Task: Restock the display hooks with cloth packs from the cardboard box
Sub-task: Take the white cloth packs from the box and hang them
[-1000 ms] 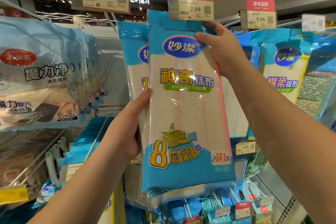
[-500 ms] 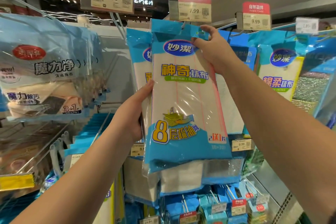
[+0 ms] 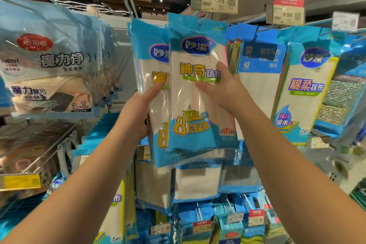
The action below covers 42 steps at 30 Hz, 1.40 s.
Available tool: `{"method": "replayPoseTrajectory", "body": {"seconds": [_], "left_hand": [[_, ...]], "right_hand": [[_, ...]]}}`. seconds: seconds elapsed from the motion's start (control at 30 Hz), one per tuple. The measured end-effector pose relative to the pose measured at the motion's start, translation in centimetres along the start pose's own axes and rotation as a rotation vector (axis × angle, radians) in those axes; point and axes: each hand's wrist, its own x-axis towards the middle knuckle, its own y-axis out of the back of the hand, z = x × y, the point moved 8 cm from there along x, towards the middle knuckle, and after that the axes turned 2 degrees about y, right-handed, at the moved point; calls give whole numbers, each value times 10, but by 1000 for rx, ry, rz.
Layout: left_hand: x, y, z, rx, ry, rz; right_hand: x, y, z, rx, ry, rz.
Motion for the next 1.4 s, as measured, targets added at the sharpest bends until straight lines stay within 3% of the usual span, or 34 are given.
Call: {"method": "replayPoseTrajectory", "body": {"seconds": [0.27,0.4,0.57,0.87,1.0,1.1,1.27,1.4], "left_hand": [[-24,86,3,85,-103,206],[-34,107,4,108,-115,233],[-36,114,-11,20,-44,155],[-37,97,-37,-21,49,36],[-36,88,-38,6,27,-11],[-37,77,-40,37,19,-57],[-38,54,-44,68,12,-132],[-36,45,-47,84,18,-98]], "right_hand": [[50,-43,13,6,-69,-52],[70,-61,17,-18,-92,-76],[77,-83,24,71,-49,-69],[78,-82,30,-85,-74,-2],[56,-59,0,233,113,122],[38,-45,-24,446,204,86],[24,-21,-43,548,342,106],[15,-2,-39,539,366,170]]}}
